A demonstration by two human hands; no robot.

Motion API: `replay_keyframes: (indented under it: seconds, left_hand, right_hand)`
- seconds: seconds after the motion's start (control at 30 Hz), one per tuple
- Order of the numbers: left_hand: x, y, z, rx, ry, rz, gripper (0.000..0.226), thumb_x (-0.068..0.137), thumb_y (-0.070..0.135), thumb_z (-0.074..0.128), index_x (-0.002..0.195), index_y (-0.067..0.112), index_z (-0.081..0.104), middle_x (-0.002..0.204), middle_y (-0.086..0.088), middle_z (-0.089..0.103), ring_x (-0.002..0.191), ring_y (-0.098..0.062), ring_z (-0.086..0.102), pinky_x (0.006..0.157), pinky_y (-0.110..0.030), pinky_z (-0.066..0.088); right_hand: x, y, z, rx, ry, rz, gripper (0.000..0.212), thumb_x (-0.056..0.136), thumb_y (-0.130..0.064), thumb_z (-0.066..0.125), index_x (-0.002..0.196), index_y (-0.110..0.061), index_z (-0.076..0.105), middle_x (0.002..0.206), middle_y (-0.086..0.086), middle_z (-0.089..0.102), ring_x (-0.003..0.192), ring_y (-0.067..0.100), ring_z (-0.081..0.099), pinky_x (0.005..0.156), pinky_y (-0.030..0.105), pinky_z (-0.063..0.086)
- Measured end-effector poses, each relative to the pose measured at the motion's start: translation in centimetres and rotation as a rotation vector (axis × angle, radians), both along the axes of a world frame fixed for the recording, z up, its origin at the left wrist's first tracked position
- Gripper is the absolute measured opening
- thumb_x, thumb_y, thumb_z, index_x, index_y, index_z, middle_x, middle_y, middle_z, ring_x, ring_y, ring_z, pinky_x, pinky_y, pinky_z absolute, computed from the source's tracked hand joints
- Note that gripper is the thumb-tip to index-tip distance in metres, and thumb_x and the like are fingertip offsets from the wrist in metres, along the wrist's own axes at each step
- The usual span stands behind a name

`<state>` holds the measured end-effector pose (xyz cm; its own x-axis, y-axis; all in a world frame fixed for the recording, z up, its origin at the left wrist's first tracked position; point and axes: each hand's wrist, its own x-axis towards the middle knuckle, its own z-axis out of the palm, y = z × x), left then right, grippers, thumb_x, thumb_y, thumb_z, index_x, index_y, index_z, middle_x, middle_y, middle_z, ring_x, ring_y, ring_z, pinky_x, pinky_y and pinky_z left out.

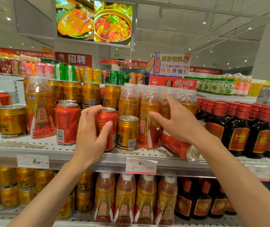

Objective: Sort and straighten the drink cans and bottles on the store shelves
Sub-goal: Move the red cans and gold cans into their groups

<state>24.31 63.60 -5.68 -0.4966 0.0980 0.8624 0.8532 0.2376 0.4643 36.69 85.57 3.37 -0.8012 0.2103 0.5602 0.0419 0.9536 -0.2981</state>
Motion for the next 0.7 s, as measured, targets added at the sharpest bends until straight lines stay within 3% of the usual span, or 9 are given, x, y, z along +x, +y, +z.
replay_keyframes:
  seconds: [0.13,0.23,0.37,0.53,0.7]
  left_hand:
    - [0.2,1.1,-0.1,0.048,0.016,0.049,0.045,0.095,0.035,0.054,0.134,0.014,0.048,0.127,-0.003,0.048,0.118,-0.02,0.049,0.101,-0.032,0.041]
    - [0.4,1.6,-0.2,0.078,0.021,0.083,0.045,0.094,0.036,0.053,0.132,0.012,0.048,0.127,-0.005,0.048,0.117,-0.017,0.047,0.099,-0.02,0.035]
    - [0.4,1.6,-0.4,0.076,0.034,0.099,0.047,0.094,0.036,0.053,0.133,0.011,0.047,0.128,-0.011,0.049,0.118,-0.023,0.048,0.1,-0.033,0.038]
    - [0.3,1.6,-0.4,0.082,0.031,0.099,0.046,0.095,0.033,0.053,0.134,0.011,0.046,0.129,-0.013,0.048,0.119,-0.026,0.048,0.101,-0.038,0.039]
    - [0.3,1.7,-0.3,0.077,0.032,0.103,0.046,0.095,0.034,0.053,0.134,0.012,0.046,0.13,-0.012,0.048,0.12,-0.026,0.048,0.102,-0.037,0.039]
  right_hand:
    - [3.4,1.3,-3.9,0.119,0.014,-0.046,0.079,0.09,-0.06,0.06,0.154,-0.022,0.034,0.148,-0.003,0.049,0.136,0.015,0.044,0.115,0.034,0.038]
    - [5.0,2.1,-6.9,0.203,-0.005,-0.07,0.074,0.091,-0.055,0.063,0.153,-0.023,0.039,0.151,-0.006,0.045,0.139,0.013,0.037,0.118,0.03,0.031]
    - [6.1,2.5,-8.4,0.185,0.023,-0.115,0.077,0.091,-0.046,0.068,0.156,-0.033,0.03,0.152,-0.006,0.033,0.14,0.014,0.031,0.117,0.031,0.033]
    - [6.3,3.0,-8.6,0.074,0.133,-0.032,0.076,0.081,-0.035,0.082,0.145,-0.028,0.042,0.138,-0.009,0.046,0.125,0.008,0.046,0.101,0.017,0.037]
    - [5.8,3.4,-6.5,-0.16,0.286,0.05,0.077,0.076,-0.038,0.085,0.139,-0.035,0.041,0.128,-0.013,0.046,0.107,-0.003,0.049,0.082,0.003,0.045]
